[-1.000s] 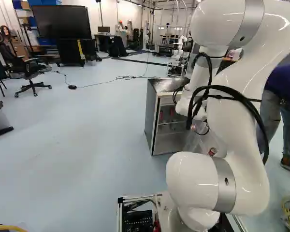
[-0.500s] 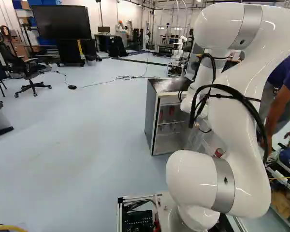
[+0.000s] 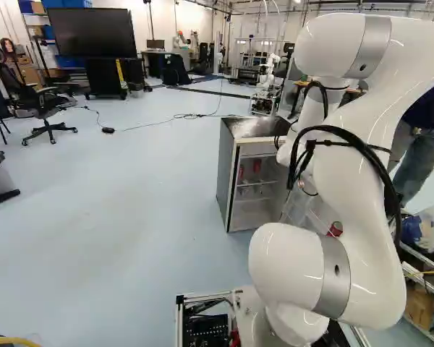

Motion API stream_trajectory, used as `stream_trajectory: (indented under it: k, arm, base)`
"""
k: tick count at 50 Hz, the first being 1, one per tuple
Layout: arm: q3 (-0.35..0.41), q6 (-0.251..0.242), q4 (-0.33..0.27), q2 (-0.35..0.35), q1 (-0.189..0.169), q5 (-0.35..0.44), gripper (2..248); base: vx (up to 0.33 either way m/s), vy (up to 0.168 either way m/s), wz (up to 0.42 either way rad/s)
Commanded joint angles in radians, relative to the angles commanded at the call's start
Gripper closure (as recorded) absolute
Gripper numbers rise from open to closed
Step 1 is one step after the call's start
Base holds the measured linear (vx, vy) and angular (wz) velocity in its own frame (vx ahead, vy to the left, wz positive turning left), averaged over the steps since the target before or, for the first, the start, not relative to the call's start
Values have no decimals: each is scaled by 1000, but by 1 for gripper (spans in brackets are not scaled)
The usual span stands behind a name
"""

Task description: Grab a drink from the fridge

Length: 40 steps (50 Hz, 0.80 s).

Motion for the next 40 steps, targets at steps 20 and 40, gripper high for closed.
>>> stream_trajectory:
  k: [20,40]
  arm:
    - [-3,0,0,-2,-2,0,3]
    - [-3,0,0,-2,-2,0,3]
  base:
    - [0,0,0]
    - [0,0,0]
